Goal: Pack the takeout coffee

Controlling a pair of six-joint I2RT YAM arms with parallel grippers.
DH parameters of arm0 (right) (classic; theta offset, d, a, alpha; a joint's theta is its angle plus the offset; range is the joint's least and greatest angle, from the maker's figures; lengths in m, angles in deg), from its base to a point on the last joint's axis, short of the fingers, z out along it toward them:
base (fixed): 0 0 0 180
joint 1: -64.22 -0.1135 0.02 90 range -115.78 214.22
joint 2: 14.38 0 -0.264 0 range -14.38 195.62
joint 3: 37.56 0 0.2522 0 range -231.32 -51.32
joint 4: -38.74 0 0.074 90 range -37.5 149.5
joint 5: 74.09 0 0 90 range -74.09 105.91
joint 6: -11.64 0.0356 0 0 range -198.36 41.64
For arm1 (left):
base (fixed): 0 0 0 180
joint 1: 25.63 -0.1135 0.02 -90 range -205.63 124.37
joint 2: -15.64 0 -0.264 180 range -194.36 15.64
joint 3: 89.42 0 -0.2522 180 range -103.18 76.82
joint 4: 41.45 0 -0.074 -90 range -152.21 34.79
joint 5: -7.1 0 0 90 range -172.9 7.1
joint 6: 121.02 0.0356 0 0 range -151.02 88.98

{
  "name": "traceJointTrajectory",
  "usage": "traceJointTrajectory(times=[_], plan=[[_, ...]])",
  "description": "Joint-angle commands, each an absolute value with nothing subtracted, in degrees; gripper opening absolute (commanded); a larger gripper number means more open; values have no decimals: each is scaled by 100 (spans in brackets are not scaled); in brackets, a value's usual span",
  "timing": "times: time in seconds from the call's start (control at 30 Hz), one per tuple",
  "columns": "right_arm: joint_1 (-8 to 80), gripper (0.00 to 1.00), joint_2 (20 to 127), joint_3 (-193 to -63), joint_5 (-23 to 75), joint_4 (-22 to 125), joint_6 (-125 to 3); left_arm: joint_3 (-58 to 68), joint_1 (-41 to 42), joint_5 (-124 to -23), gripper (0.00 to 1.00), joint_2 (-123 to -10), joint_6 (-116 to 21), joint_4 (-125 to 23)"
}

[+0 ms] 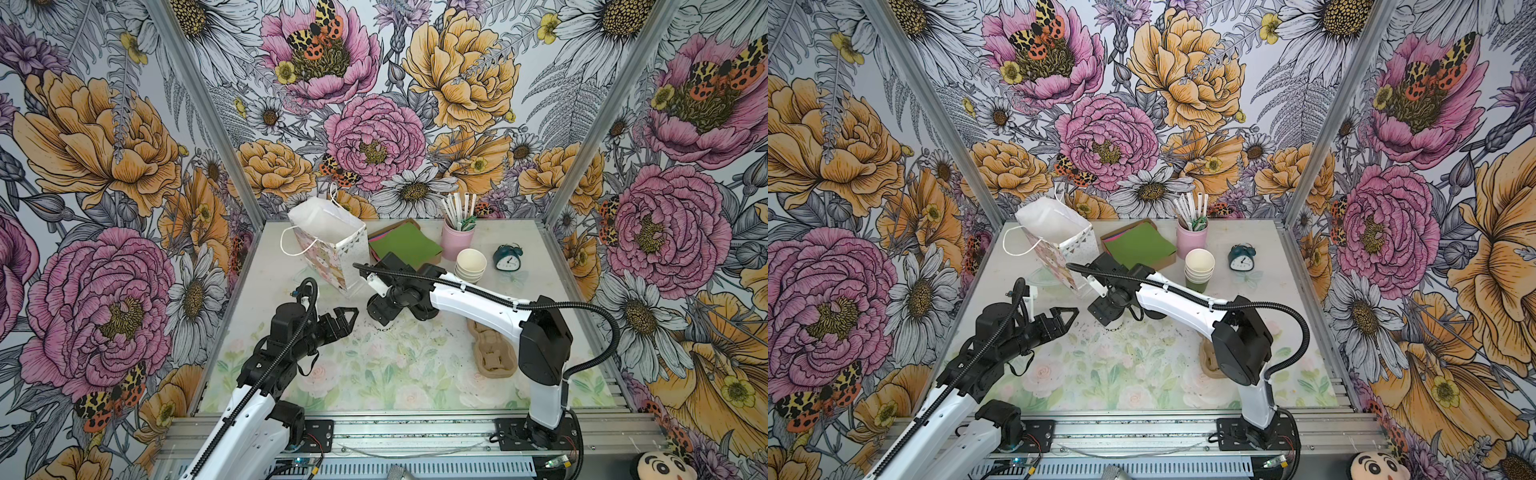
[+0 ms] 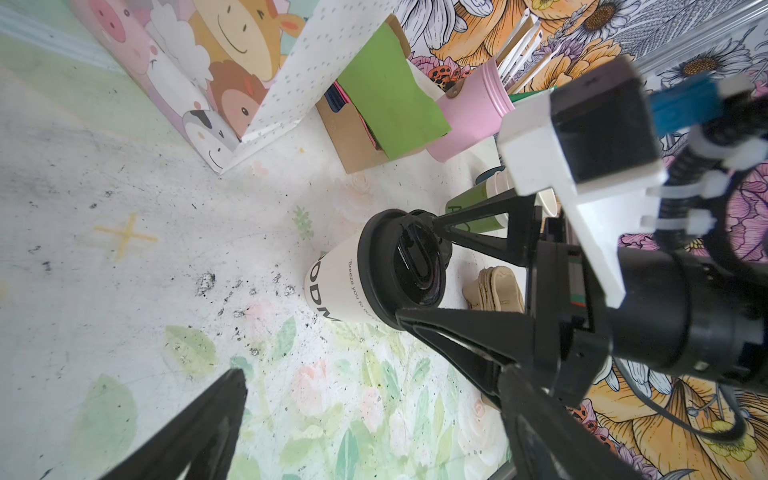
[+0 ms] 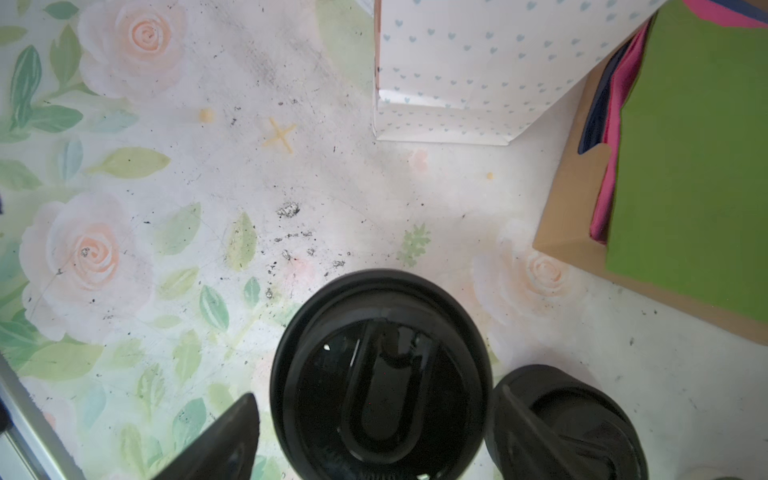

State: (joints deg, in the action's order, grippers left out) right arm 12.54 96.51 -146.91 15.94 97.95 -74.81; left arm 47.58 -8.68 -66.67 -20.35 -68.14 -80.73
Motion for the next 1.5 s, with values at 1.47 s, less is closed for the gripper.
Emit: traceJointTrajectory(times=[1.47], plan=[[1463,82,8163,-12542,1221,9842,-7124,4765,-954,-6796,97,-2061,-6778,-8035]])
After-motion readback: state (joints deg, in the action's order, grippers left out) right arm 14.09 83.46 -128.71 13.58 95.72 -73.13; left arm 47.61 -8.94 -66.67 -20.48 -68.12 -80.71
